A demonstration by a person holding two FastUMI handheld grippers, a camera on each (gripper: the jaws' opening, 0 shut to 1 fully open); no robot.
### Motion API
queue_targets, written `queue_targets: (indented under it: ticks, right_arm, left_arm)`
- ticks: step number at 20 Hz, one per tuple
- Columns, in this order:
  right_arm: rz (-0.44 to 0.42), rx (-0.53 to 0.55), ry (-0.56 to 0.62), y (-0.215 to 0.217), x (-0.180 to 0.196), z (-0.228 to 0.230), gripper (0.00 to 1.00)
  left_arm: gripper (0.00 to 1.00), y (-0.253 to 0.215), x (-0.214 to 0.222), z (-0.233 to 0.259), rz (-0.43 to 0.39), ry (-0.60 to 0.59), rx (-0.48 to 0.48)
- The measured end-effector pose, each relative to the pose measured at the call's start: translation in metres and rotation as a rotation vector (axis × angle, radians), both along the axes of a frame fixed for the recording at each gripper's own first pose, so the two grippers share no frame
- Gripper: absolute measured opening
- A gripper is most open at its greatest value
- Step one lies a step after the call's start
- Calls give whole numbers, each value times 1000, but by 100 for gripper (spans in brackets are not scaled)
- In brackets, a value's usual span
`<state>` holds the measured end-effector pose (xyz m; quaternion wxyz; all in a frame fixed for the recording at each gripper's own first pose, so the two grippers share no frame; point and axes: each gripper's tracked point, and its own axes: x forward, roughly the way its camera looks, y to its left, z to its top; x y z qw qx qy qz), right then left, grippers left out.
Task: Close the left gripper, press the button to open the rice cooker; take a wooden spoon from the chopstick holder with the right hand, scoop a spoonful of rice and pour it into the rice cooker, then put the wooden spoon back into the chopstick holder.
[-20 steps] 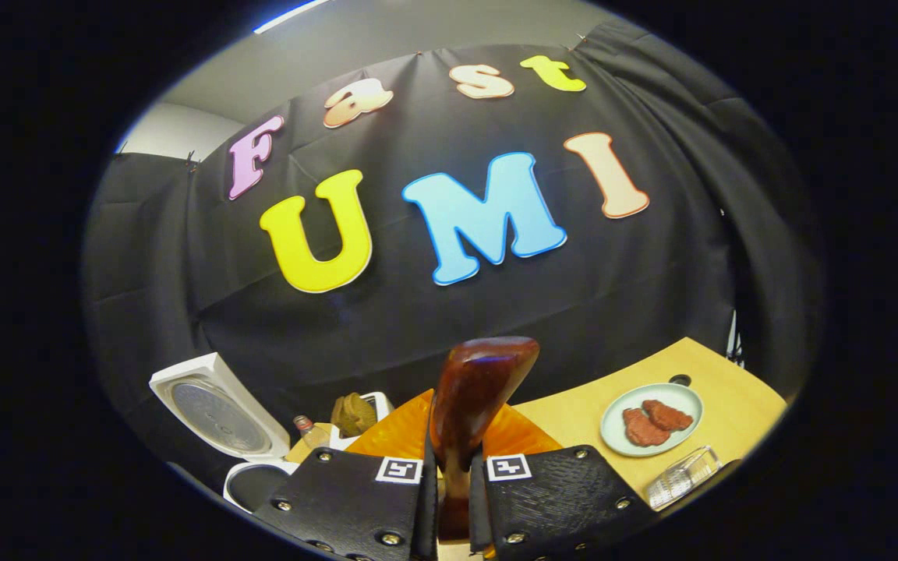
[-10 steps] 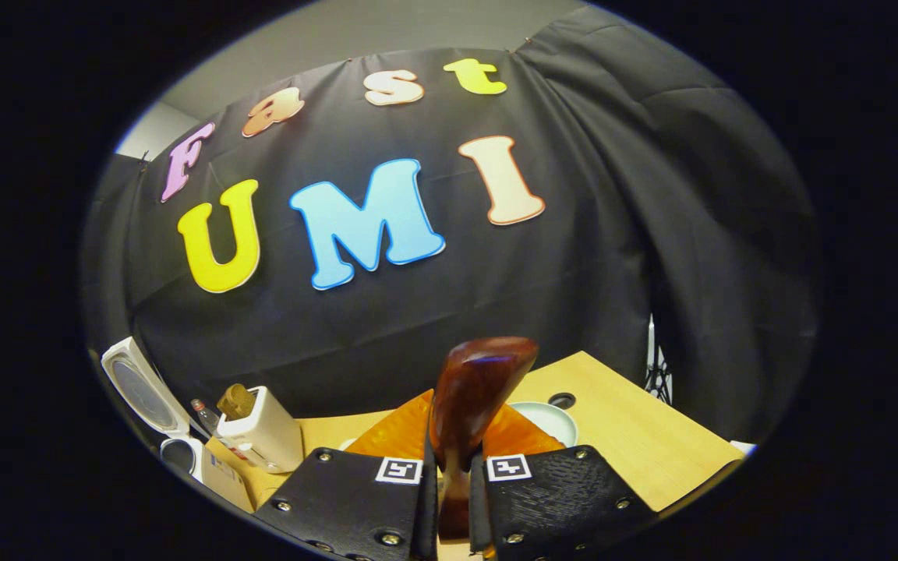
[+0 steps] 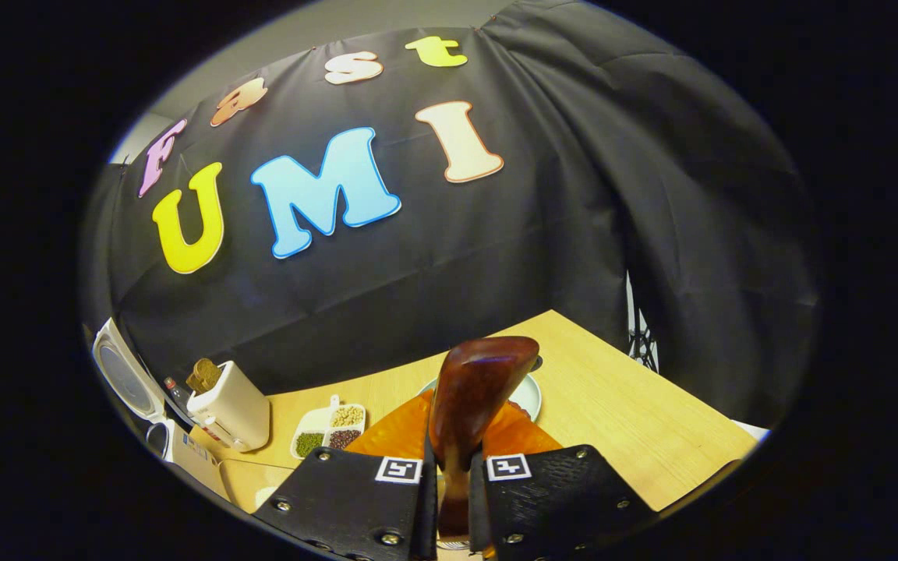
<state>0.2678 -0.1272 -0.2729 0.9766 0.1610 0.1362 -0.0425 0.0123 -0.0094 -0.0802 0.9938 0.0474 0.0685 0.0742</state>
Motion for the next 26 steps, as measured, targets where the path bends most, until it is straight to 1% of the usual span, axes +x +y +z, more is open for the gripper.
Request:
queue_targets:
  ticks: [2, 6, 7, 10, 15, 16, 17, 18, 19, 20, 21, 22, 24, 25, 26]
  right_arm:
    - [-2, -7, 26, -2, -3, -16, 16]
    - [-10, 41, 88, -8, -10, -44, 16]
    - [-16, 38, 103, -11, -14, -51, 16]
    - [-20, 52, 109, -17, -17, -52, 16]
    - [-16, 34, 116, -17, -22, -49, 17]
    - [-20, 36, 106, -19, -27, -41, 22]
    - [-21, 36, 92, -21, -28, -35, 30]
    - [-27, 14, 85, -25, -32, -27, 52]
    - [-25, -12, 75, -28, -34, -23, 65]
    - [-37, -67, 66, -34, -39, -15, 85]
    - [-37, -117, 55, -41, -41, -6, 85]
    - [-46, -164, 39, -43, -49, 8, 90]
    - [-33, -251, -31, -41, -67, 46, 90]
    - [-16, -283, -71, -35, -78, 66, 92]
    - [6, -303, -111, -27, -88, 85, 98]
  left_arm:
    - [97, -4, -3, -2, -5, 4, 9]
    - [97, -7, -3, -2, -3, 7, 26]
    - [97, -7, -3, -2, 0, 12, 24]
    - [98, -7, -3, -4, 7, 16, 14]
    - [98, -10, -8, 2, 7, 7, 24]
    - [98, -10, -9, 4, 2, 2, 24]
    - [97, -11, -10, 6, 2, -4, 24]
    - [97, -10, -10, 6, 1, -9, 24]
    - [97, -9, -11, 7, 1, -11, 23]
    - [98, -9, -9, 8, 3, -13, 17]
    - [98, -10, -9, 8, 2, -17, 9]
    - [98, -8, -10, 10, 4, -21, 7]
    - [98, -4, -10, 15, 7, -35, 10]
    - [97, 0, -9, 18, 6, -43, 12]
    - [97, 4, -9, 21, 9, -49, 13]
